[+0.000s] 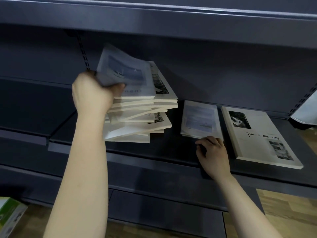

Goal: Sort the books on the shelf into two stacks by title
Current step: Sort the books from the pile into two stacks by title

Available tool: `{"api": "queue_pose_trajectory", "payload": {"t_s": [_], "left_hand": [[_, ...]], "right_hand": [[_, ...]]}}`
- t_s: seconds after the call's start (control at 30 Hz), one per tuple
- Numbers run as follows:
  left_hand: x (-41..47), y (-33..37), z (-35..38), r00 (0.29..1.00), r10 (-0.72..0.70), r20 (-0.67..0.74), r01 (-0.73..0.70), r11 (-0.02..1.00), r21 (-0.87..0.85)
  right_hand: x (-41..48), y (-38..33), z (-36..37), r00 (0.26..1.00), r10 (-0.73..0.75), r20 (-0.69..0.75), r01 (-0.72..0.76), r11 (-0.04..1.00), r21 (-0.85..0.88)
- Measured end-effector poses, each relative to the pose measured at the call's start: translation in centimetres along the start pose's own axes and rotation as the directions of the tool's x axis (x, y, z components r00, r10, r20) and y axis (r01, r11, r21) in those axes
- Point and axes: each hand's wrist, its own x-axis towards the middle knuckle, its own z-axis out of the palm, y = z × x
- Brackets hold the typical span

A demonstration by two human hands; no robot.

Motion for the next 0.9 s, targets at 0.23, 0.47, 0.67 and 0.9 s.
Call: {"api": "queue_pose_trajectory", "payload": {"t_s": [0.23,0.47,0.67,0.9], "left_hand": [[-1.0,1.0,-0.7,0.984,0.043,-0.171,-0.026,0.994,0.102],[-3.2,2.2,-0.8,0.997,-0.065,-0.030,0.043,0.879,-0.474],[-7.2,4.9,1.5,0.998,-0.011,0.069,0.054,0.742,-0.668],[-12.9,7.5,6.8,0.948,0.037,0.317,0.248,0.543,-0.803]], "right_hand": [[0.1,0.0,-0.2,1.000,-0.010,0.013,0.010,1.000,-0.009],[0.5,-0.3,-1.1,0.995,0.028,0.095,-0.037,0.996,0.087],[1.3,-1.3,-4.0,0.981,0.150,0.124,-0.190,0.880,0.435],[3.6,-2.6,-8.3,0.877,0.427,0.221,-0.402,0.399,0.824]]}}
